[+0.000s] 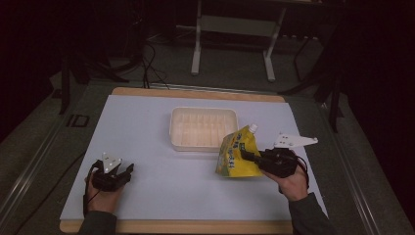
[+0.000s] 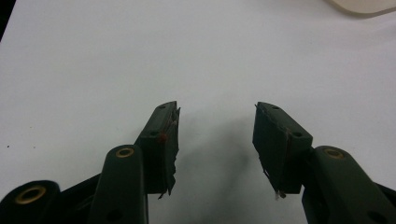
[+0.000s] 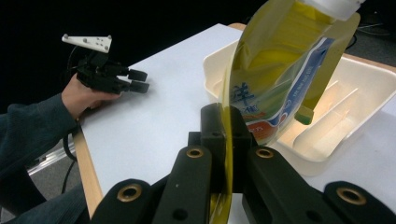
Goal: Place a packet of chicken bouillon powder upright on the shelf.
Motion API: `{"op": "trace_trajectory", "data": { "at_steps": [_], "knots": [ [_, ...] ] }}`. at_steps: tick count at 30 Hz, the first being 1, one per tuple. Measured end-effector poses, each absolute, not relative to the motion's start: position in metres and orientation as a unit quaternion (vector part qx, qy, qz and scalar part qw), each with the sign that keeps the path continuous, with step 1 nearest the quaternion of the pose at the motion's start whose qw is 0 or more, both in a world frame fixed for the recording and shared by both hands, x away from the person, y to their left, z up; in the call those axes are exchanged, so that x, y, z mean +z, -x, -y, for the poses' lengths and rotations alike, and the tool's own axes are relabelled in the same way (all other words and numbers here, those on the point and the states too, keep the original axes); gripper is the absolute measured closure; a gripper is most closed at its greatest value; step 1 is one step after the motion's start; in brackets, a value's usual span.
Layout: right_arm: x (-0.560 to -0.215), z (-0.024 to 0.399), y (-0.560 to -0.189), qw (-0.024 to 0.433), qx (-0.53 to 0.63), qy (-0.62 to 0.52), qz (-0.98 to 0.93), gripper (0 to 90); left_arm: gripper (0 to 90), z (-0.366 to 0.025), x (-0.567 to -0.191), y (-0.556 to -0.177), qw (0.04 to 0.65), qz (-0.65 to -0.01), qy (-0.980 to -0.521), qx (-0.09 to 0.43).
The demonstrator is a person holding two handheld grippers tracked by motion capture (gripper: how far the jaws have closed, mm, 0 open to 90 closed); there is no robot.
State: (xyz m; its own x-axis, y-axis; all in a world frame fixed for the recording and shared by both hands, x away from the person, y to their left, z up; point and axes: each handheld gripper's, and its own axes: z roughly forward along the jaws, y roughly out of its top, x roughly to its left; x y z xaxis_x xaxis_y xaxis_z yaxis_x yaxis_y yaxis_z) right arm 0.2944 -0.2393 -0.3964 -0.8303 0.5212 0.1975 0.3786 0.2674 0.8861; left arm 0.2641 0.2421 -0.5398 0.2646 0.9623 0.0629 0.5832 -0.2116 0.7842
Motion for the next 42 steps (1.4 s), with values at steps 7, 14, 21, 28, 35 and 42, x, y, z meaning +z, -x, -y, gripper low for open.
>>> {"op": "trace_trajectory", "data": {
  "at_steps": [7,14,21,28,35,42],
  "knots": [
    [-0.392,0.239,-0.299,0.073,0.539,-0.281,-0.791,90.0,50.0,-0.242,-0.54,-0.264,0.331,-0.535,-0.723,0.287],
    [-0.388,0.238,-0.306,0.08,0.539,-0.283,-0.789,90.0,49.9,-0.243,-0.54,-0.264,0.331,-0.535,-0.723,0.286],
    [-0.384,0.237,-0.311,0.087,0.538,-0.283,-0.789,90.0,49.8,-0.243,-0.54,-0.264,0.33,-0.535,-0.723,0.286],
    [-0.382,0.238,-0.317,0.097,0.537,-0.28,-0.79,90.0,49.8,-0.243,-0.54,-0.264,0.331,-0.535,-0.722,0.286],
    [-0.382,0.237,-0.323,0.105,0.531,-0.281,-0.792,90.0,49.7,-0.243,-0.54,-0.264,0.332,-0.536,-0.721,0.287],
    [-0.38,0.235,-0.329,0.109,0.533,-0.28,-0.791,90.0,49.6,-0.243,-0.54,-0.264,0.334,-0.535,-0.721,0.287]
  ]
}}
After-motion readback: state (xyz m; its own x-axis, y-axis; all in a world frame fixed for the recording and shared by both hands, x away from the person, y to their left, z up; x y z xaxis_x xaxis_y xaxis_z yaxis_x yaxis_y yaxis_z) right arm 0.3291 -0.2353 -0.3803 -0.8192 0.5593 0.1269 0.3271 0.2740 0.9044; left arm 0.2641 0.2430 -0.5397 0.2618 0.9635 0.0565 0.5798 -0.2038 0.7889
